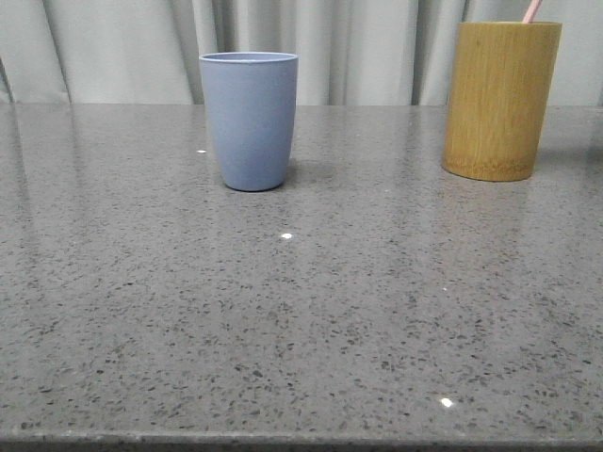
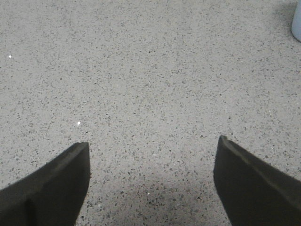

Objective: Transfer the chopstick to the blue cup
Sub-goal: 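Grasp the pink stick in the bamboo cup with the right gripper and lift it out, then carry the pink stick with the right gripper over the blue cup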

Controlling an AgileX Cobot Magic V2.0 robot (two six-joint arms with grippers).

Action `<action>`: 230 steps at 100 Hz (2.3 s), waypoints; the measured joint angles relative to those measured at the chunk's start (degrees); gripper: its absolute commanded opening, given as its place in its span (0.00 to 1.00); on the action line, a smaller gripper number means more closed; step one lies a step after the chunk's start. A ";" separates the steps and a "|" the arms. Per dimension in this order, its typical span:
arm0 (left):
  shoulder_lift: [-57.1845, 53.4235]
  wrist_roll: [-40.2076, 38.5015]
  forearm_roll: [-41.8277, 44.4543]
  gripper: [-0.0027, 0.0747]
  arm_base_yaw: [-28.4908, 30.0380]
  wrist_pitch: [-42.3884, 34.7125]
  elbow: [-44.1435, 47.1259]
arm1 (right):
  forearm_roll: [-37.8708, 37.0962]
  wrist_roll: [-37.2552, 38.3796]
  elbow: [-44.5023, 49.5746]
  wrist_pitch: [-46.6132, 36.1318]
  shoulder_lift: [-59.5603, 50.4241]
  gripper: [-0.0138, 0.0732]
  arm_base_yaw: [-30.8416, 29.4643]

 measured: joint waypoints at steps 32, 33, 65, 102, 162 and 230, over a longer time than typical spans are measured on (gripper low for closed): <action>0.00 0.00 0.00 0.73 0.00 0.00 0.00 | 0.11 3.88 0.00 -0.23 1.84 0.85 0.00; 0.00 0.00 0.00 0.73 0.00 0.00 0.00 | 0.11 3.89 0.00 -0.23 1.84 0.85 0.00; 0.00 0.00 0.00 0.73 0.00 0.00 0.00 | 0.11 5.09 0.00 -0.31 1.84 0.83 2.16; 0.00 0.00 0.00 0.73 0.00 0.00 0.00 | 0.11 5.12 0.00 -0.73 2.47 0.56 2.16; 0.00 0.00 0.00 0.73 0.00 0.00 0.00 | 0.11 5.22 0.00 -3.75 2.47 0.08 2.74; 0.00 0.00 0.00 0.73 0.00 0.00 0.00 | 0.11 5.36 -11.94 2.82 -2.93 0.08 2.87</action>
